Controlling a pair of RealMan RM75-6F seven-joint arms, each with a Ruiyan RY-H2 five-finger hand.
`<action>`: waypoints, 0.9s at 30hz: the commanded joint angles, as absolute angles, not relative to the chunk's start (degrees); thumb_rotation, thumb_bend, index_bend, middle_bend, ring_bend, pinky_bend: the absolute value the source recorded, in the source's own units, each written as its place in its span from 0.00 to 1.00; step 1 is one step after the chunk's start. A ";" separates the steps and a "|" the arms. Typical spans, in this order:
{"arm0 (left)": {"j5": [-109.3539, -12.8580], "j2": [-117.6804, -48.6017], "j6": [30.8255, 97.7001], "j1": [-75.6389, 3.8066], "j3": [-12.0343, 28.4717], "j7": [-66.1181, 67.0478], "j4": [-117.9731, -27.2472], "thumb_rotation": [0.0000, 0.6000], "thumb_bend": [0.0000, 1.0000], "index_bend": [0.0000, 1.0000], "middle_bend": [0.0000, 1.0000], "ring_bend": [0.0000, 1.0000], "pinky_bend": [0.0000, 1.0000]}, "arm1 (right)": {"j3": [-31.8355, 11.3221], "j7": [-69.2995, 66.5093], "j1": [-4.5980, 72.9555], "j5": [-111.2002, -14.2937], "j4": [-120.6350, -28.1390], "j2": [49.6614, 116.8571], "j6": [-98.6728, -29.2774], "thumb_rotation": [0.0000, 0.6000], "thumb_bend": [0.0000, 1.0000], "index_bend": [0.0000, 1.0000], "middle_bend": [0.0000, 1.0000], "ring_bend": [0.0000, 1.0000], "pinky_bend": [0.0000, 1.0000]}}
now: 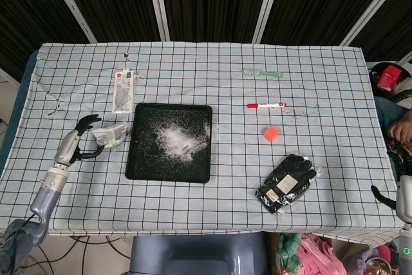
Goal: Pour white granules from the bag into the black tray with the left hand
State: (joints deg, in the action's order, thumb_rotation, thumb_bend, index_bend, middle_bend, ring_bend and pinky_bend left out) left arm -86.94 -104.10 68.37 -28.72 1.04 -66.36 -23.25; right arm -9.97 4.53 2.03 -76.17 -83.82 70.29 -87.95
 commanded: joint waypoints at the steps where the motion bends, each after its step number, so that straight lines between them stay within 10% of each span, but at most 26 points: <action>1: -86.66 -98.05 71.67 -26.35 1.20 -59.28 -30.99 1.00 0.30 0.17 0.09 0.00 0.18 | -9.98 4.69 2.00 -76.14 -83.86 70.26 -87.99 1.00 0.12 0.18 0.10 0.14 0.31; 16: -81.57 -65.82 80.08 -16.94 1.95 -8.58 -84.09 1.00 0.32 0.17 0.11 0.00 0.17 | -9.60 4.65 2.01 -76.34 -84.31 69.69 -87.31 1.00 0.12 0.18 0.10 0.14 0.31; 27: -87.03 -59.60 84.98 -13.24 -0.86 1.28 -92.15 1.00 0.33 0.17 0.11 0.00 0.14 | -9.19 4.82 2.09 -77.36 -84.60 69.92 -87.62 1.00 0.12 0.18 0.10 0.14 0.31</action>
State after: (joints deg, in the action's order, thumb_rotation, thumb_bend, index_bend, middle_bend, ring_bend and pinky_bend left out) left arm -85.70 -60.43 84.43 -14.19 0.01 2.04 -91.37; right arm -9.20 4.83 2.09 -77.36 -84.60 69.91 -87.63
